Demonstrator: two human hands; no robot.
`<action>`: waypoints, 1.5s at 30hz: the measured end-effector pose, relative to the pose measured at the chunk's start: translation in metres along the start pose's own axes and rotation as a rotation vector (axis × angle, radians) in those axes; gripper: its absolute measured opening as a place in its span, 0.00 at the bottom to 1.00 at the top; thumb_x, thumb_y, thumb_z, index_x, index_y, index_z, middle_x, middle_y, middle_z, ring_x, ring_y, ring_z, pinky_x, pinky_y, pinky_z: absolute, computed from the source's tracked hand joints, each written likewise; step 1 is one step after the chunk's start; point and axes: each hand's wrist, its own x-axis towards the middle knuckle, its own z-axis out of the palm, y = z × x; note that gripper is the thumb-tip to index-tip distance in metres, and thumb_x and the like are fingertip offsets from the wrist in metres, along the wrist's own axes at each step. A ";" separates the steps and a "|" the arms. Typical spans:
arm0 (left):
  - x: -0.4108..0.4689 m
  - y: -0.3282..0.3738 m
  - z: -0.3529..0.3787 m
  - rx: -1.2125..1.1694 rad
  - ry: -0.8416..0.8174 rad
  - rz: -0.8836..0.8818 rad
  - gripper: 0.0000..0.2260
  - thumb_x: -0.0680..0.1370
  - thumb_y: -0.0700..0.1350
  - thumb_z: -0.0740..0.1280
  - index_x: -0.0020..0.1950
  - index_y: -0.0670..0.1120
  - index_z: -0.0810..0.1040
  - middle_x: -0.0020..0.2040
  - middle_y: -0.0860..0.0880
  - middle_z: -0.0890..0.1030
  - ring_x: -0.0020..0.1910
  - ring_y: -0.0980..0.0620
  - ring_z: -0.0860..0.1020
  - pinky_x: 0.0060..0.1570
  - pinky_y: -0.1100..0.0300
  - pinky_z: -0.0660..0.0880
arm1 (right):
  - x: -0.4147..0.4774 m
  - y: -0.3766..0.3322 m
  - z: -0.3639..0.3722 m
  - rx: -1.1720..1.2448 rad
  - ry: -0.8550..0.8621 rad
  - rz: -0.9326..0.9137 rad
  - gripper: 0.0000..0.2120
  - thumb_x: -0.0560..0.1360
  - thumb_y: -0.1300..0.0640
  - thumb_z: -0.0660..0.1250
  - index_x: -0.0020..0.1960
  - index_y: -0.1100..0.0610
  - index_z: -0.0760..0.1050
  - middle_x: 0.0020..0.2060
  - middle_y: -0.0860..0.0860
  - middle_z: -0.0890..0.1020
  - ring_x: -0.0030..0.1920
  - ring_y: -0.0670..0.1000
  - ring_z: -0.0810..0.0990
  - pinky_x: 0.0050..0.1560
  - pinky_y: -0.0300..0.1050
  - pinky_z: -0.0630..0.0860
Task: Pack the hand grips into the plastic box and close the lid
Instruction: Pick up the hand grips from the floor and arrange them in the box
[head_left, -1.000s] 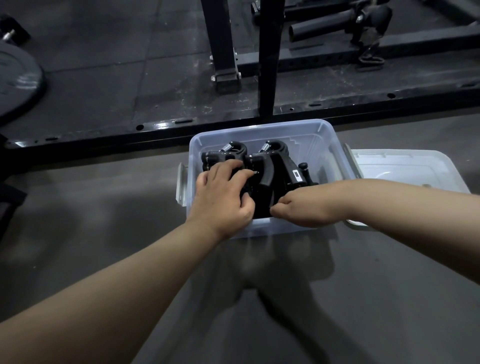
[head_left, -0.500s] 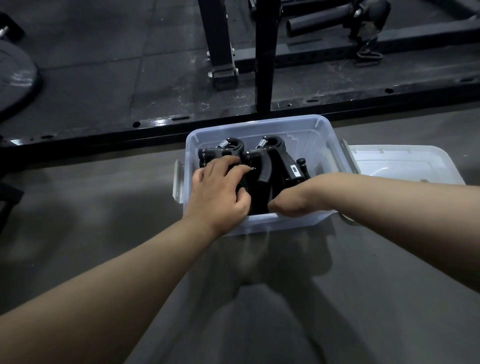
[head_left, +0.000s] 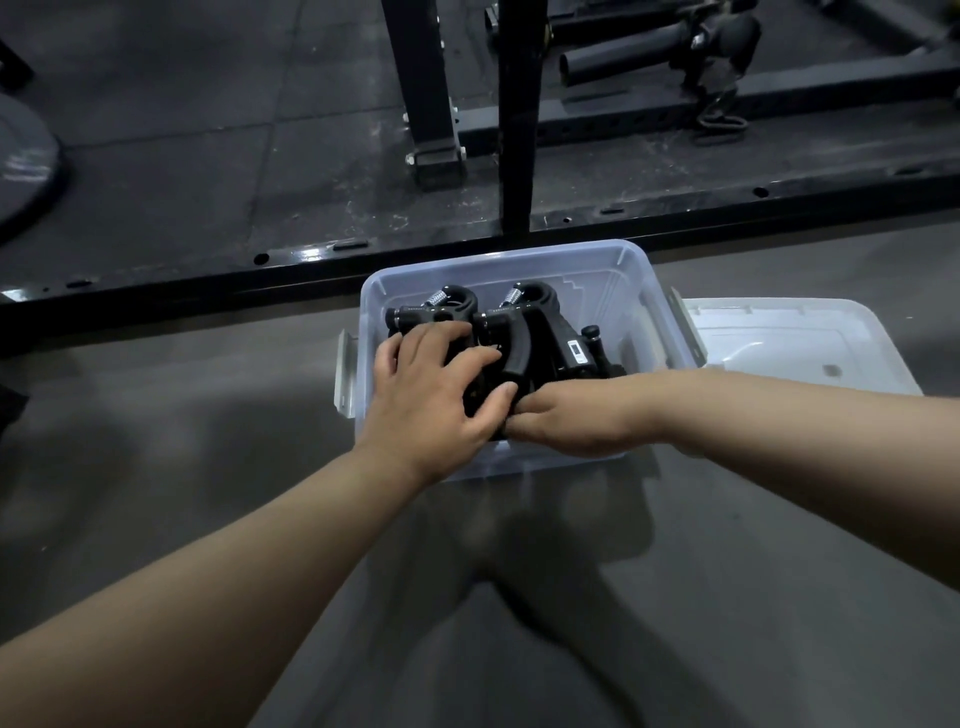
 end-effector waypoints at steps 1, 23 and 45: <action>0.001 0.000 0.000 0.012 0.005 0.006 0.21 0.75 0.65 0.57 0.60 0.58 0.80 0.67 0.52 0.72 0.70 0.50 0.67 0.71 0.46 0.56 | -0.008 0.005 -0.004 0.038 0.039 -0.061 0.14 0.81 0.51 0.59 0.56 0.56 0.79 0.50 0.51 0.83 0.51 0.50 0.79 0.55 0.45 0.74; 0.020 0.039 0.005 0.226 -0.116 -0.048 0.29 0.78 0.62 0.50 0.54 0.45 0.84 0.71 0.49 0.70 0.74 0.48 0.60 0.75 0.49 0.49 | -0.002 0.062 -0.055 0.222 0.597 0.341 0.13 0.78 0.58 0.55 0.52 0.61 0.76 0.46 0.57 0.82 0.49 0.58 0.80 0.48 0.52 0.78; 0.011 0.038 0.005 0.178 -0.095 -0.072 0.26 0.76 0.60 0.51 0.47 0.47 0.85 0.69 0.49 0.73 0.73 0.49 0.62 0.75 0.51 0.51 | 0.007 0.058 -0.035 -0.469 0.069 0.417 0.02 0.75 0.58 0.68 0.45 0.56 0.77 0.35 0.48 0.79 0.37 0.51 0.82 0.46 0.46 0.81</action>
